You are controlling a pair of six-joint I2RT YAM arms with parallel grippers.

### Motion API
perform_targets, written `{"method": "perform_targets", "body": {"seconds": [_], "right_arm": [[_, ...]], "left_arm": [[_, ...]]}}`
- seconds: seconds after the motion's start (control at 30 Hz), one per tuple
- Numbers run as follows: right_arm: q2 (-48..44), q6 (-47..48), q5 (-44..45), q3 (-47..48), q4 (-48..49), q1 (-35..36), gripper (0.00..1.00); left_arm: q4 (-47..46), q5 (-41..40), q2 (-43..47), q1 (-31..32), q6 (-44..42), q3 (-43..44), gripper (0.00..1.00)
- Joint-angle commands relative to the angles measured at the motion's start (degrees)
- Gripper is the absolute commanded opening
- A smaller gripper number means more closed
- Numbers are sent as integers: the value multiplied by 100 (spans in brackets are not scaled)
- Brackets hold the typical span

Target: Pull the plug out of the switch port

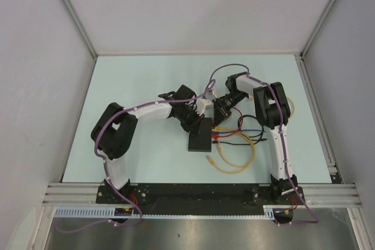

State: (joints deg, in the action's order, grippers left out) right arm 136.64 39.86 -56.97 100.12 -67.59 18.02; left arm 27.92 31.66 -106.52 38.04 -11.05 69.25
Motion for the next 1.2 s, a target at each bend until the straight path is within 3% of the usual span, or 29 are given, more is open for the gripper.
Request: {"method": "perform_targets", "body": {"seconds": [0.0, 0.13, 0.3, 0.43, 0.63, 0.83, 1.07, 1.17], "right_arm": [[363, 198, 827, 420, -377, 167, 0], [337, 233, 1346, 623, -299, 140, 0], [521, 478, 1118, 1001, -824, 123, 0], [539, 945, 1048, 739, -1255, 184, 0], [609, 428, 758, 588, -923, 0, 0], [900, 408, 871, 1475, -1054, -308, 0], [672, 822, 723, 958, -1239, -325, 0], [452, 734, 337, 1018, -1098, -413, 12]], "left_arm": [[-41, -283, -115, 45, -187, 80, 9], [-41, -309, -115, 72, -196, 80, 9], [-41, -327, -106, 89, -213, 80, 9], [-41, -336, -115, 98, -205, 71, 9], [-33, -345, -123, 107, -231, 80, 9], [-41, -336, -150, 124, -240, 97, 9], [-24, -371, -150, 151, -249, 97, 9], [-15, -380, -150, 151, -257, 115, 9]]}}
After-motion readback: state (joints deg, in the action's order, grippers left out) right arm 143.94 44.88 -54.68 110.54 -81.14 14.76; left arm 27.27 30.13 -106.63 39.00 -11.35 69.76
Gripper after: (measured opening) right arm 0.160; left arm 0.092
